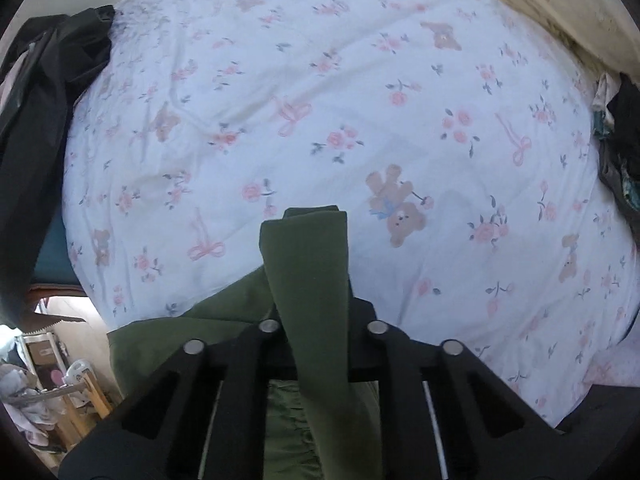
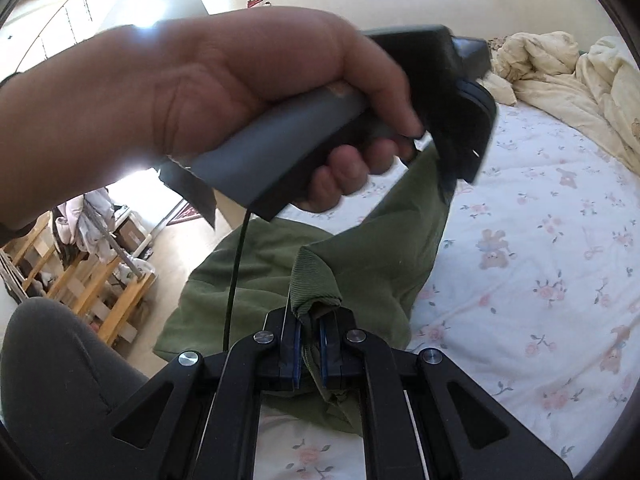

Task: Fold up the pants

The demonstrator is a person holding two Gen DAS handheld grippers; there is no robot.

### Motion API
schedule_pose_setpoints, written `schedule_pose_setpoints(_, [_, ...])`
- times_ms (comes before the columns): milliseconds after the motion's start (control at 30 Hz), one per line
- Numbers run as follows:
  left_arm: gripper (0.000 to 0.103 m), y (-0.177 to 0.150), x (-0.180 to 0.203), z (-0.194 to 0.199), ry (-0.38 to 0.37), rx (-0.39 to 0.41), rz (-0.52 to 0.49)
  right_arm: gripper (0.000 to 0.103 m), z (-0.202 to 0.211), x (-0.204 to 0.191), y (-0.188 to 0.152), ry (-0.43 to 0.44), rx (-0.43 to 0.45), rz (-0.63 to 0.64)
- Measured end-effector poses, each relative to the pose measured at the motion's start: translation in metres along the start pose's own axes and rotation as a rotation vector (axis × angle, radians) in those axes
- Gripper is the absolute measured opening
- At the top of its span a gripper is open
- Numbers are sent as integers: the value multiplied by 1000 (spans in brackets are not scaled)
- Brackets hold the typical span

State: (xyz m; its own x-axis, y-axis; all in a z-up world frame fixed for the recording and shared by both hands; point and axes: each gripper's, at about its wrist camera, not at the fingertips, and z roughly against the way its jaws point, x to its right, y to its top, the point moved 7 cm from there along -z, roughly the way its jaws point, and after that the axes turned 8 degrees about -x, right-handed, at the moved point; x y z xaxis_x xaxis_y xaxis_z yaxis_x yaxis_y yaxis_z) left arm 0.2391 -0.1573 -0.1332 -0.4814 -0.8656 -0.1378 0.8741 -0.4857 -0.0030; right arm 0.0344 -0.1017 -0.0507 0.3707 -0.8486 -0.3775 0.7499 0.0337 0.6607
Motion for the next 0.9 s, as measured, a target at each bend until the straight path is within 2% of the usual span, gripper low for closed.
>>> schedule_pose_setpoints(100, [6, -11, -29, 16, -44, 33, 45, 6, 2, -15, 6, 40, 1, 15])
schedule_pose_setpoints(267, [6, -40, -99, 36, -155, 82, 189, 6, -6, -59, 23, 96, -24, 98])
schedule_pose_setpoints(400, [6, -77, -157, 29, -167, 97, 273, 6, -38, -102, 24, 137, -106, 179])
schedule_pose_setpoints(533, [6, -112, -214, 4, -201, 104, 374, 6, -78, -149, 20, 174, -189, 233])
schedule_pose_setpoints(633, [6, -132, -247, -25, -206, 105, 417, 6, -115, -175, 14, 170, -257, 270])
schedule_pose_setpoints(767, [6, -147, -268, -64, -199, 81, 451, 6, -164, -202, -2, 159, -341, 310])
schedule_pose_setpoints(900, [8, -163, -276, -91, -201, 72, 468, 6, -188, -208, -20, 144, -406, 354])
